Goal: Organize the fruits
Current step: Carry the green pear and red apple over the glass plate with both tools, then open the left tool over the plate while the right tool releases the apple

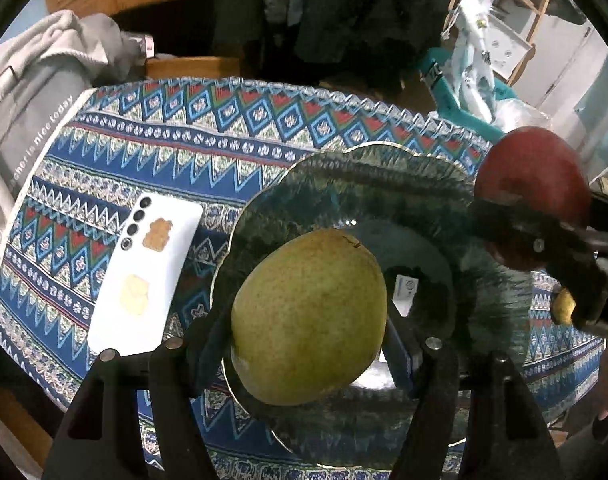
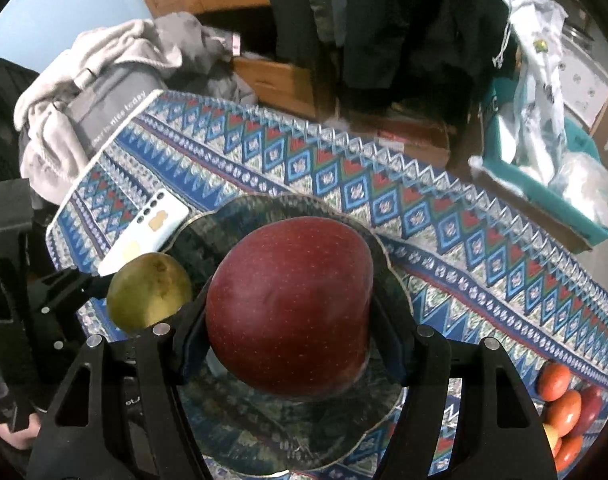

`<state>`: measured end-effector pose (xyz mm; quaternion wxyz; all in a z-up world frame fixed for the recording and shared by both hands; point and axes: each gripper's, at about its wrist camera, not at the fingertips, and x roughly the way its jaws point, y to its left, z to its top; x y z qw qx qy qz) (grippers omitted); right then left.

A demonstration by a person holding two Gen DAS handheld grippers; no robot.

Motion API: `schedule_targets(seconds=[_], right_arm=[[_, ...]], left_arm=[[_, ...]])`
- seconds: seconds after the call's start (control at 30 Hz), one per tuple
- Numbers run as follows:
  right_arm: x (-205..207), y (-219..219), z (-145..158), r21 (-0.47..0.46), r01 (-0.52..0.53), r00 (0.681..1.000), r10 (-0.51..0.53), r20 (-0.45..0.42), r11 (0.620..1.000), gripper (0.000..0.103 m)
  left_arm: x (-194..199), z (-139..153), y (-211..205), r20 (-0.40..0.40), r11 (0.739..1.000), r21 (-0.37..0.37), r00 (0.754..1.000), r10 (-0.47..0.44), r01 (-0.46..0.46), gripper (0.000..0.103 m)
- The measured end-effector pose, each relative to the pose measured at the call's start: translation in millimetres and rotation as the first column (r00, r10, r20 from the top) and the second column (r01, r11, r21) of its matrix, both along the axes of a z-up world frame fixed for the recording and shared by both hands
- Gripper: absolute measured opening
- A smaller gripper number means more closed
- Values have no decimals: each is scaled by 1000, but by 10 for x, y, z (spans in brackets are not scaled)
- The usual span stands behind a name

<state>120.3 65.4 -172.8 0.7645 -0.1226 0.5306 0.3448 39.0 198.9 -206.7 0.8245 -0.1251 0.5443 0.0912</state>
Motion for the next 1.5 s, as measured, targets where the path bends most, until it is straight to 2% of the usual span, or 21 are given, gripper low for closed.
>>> schedule_targets(seconds=[0.27, 0.5, 0.67, 0.9, 0.97, 1.1, 1.27, 1.5], right_arm=[[-6, 31, -308, -49, -15, 999, 13, -42, 999, 70], [1, 54, -500, -75, -27, 996, 20, -93, 997, 70], [19, 42, -604, -87, -17, 993, 7, -116, 996, 70], [40, 53, -636, -87, -7, 992, -5, -130, 996, 72], [48, 62, -634, -86, -5, 992, -7, -129, 996, 73], [58, 75, -482, -24, 3, 994, -5, -105, 1000, 72], [72, 35, -282, 19, 16, 997, -15, -78, 1000, 72], [91, -158, -10, 34, 72, 997, -71, -30, 997, 72]], left_arm=[[37, -302, 18, -97, 1000, -28, 995, 7, -10, 70], [64, -439, -63, -153, 999, -36, 988, -19, 13, 70], [55, -276, -105, -94, 1000, -15, 995, -27, 26, 73], [1, -173, -59, -85, 1000, -17, 996, -20, 18, 74], [-58, -143, -64, -79, 1000, 3, 997, -24, 24, 74], [-71, -93, -116, -66, 999, 27, 997, -33, 35, 74], [-104, -14, -135, -46, 999, 28, 998, -38, 39, 74], [-142, 195, -205, -11, 998, 34, 998, -59, 59, 74]])
